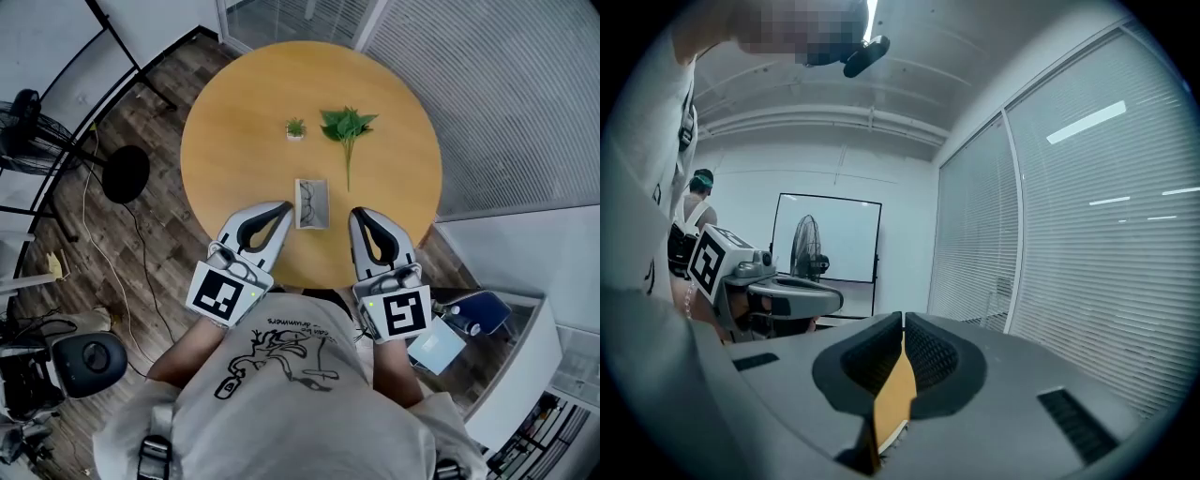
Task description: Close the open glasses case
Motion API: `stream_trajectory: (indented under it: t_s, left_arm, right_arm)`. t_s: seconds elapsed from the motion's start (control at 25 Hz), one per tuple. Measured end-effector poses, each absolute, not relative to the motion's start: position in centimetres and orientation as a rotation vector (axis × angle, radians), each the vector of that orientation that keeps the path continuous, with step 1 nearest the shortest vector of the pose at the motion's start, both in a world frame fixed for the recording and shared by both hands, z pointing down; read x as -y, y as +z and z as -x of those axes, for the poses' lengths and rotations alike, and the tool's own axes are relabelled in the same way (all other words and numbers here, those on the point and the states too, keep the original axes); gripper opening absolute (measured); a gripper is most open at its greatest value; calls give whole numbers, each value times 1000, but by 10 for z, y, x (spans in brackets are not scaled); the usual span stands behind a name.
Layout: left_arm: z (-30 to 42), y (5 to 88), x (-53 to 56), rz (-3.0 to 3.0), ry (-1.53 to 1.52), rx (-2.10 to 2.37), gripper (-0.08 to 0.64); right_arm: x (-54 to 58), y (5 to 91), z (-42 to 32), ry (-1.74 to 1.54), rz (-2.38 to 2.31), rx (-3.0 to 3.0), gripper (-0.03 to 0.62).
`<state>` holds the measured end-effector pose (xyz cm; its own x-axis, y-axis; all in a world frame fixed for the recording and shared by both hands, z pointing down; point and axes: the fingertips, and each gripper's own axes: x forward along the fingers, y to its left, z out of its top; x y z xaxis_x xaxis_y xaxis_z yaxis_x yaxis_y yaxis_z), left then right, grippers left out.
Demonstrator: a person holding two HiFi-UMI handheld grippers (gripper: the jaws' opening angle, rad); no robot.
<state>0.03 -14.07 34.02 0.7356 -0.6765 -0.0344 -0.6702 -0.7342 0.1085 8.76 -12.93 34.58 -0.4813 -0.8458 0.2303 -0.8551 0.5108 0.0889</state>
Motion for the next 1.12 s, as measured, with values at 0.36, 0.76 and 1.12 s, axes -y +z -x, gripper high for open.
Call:
stream_trajectory:
  t_s: [0.36,0.76,1.12]
  left_arm:
    - [-6,372,143,-2866,-35,1087,20]
    - [-8,418,143,-2844,73,1071,20]
    - [-10,456,147,-2802,141,1056,20]
  right_arm:
    - [132,374,-91,100,-1420,2468,26]
    - [135,410,-96,139,-1427,2422,28]
    - [140,461,-108,189,-1430,2336,32]
